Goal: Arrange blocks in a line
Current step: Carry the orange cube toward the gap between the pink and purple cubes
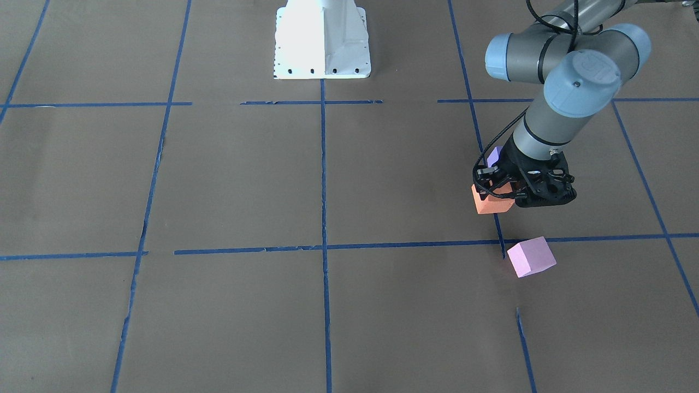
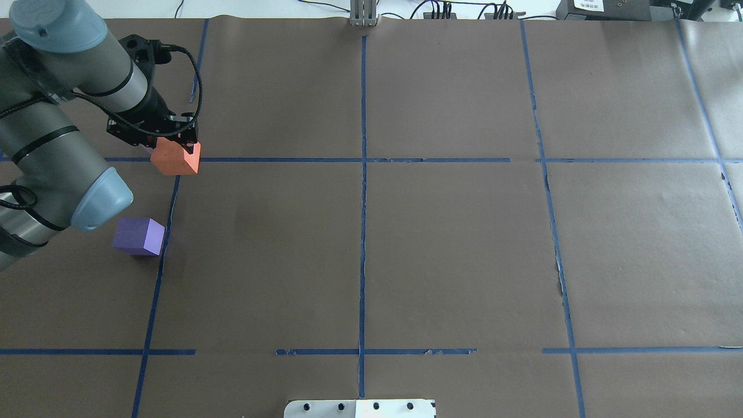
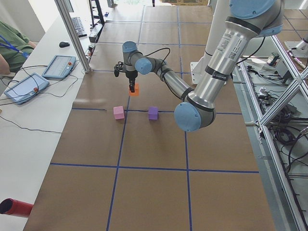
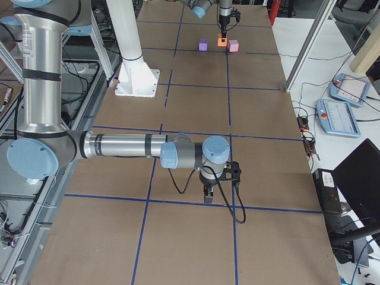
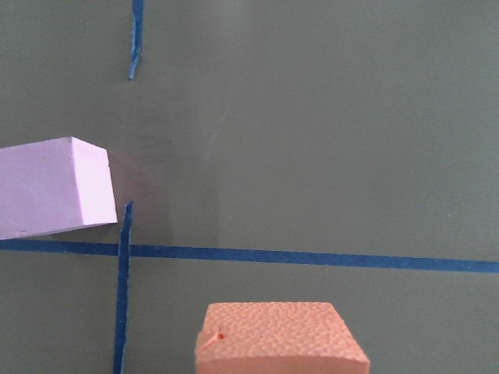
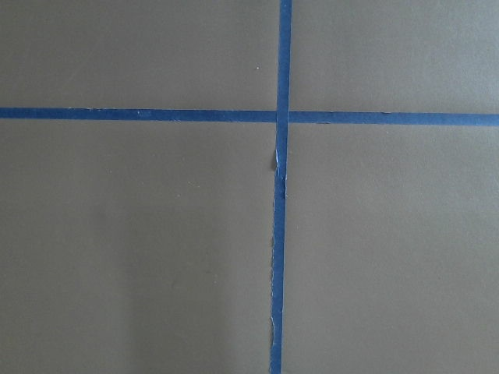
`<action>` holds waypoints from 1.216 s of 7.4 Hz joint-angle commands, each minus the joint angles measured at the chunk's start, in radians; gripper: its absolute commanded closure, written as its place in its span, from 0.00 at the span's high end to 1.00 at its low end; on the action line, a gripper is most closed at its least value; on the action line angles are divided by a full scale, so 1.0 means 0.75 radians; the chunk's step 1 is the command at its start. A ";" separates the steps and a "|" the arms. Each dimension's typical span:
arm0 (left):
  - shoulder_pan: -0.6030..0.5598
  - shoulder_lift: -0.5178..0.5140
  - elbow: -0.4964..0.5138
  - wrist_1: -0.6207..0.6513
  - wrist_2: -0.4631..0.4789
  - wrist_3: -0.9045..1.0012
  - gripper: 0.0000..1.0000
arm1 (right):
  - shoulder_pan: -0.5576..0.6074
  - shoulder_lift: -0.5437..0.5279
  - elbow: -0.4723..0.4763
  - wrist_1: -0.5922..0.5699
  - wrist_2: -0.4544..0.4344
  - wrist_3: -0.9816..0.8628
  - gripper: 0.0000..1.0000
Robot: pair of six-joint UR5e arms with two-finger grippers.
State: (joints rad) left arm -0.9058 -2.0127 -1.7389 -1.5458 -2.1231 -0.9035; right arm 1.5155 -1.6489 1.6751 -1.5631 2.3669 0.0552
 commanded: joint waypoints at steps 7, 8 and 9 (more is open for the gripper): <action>0.007 0.169 0.122 -0.292 -0.008 0.006 0.00 | -0.002 0.000 0.000 -0.002 0.000 0.000 1.00; 0.007 0.192 0.136 -0.338 -0.008 0.006 0.00 | -0.002 0.000 0.000 0.000 0.000 0.000 1.00; 0.007 0.192 0.167 -0.362 -0.008 0.006 0.00 | 0.000 0.000 0.000 -0.002 0.000 0.000 1.00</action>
State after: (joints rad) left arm -0.9005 -1.8803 -1.6356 -1.7840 -2.1291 -0.8990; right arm 1.5146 -1.6490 1.6751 -1.5640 2.3669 0.0552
